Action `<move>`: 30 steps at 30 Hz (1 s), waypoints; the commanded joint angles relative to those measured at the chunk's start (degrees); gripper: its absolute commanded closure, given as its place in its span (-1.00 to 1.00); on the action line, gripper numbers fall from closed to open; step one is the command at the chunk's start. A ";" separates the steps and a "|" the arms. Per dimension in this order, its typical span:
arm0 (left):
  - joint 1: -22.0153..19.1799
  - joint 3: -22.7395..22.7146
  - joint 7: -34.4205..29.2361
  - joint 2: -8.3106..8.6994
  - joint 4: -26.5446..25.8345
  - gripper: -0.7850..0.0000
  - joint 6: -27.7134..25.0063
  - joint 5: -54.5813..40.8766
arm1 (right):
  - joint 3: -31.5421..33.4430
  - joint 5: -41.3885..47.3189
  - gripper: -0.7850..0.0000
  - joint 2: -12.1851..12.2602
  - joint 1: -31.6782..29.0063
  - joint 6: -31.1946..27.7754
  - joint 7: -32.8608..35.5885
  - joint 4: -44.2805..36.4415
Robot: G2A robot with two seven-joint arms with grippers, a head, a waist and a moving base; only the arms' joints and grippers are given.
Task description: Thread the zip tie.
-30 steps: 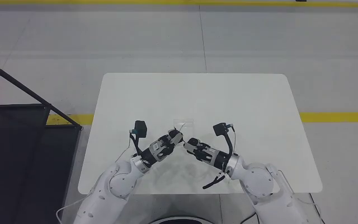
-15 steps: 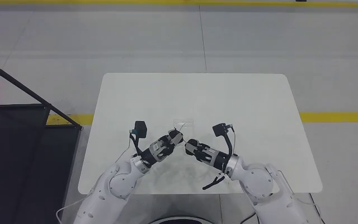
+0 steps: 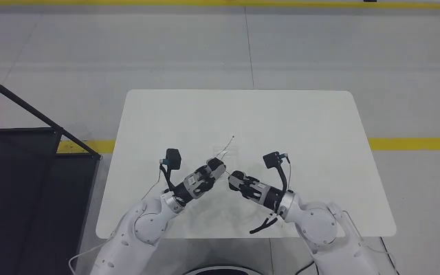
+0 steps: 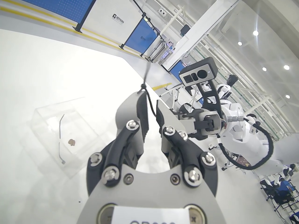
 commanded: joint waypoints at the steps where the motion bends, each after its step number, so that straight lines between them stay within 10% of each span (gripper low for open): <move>1: 0.00 -0.05 -0.15 0.03 -0.01 -0.20 -0.10 -0.16 | 0.03 0.08 1.00 0.01 -0.03 0.06 -0.09 -0.05; 12: 1.45 -2.63 0.36 0.64 0.58 0.00 -3.62 -1.31 | 1.56 -0.07 1.00 0.28 -0.37 0.11 -0.35 -0.63; 19: 1.92 -4.44 -4.86 1.49 0.61 0.08 -8.89 -9.07 | 2.86 -14.88 1.00 0.68 -5.51 3.60 -10.80 -6.22; 20: 1.83 -4.35 -6.50 1.64 0.74 0.05 -9.32 -10.51 | 2.47 -18.15 1.00 0.66 -6.56 4.90 -13.15 -7.15; 22: 1.40 -4.21 -11.12 2.02 1.10 -1.00 -8.79 -13.24 | 1.36 -24.84 1.00 0.54 -8.34 8.29 -17.71 -8.51; 30: 1.04 -4.50 -13.05 2.21 0.96 -1.00 -7.55 -14.37 | -0.67 -31.75 1.00 0.15 -9.90 13.67 -23.62 -9.18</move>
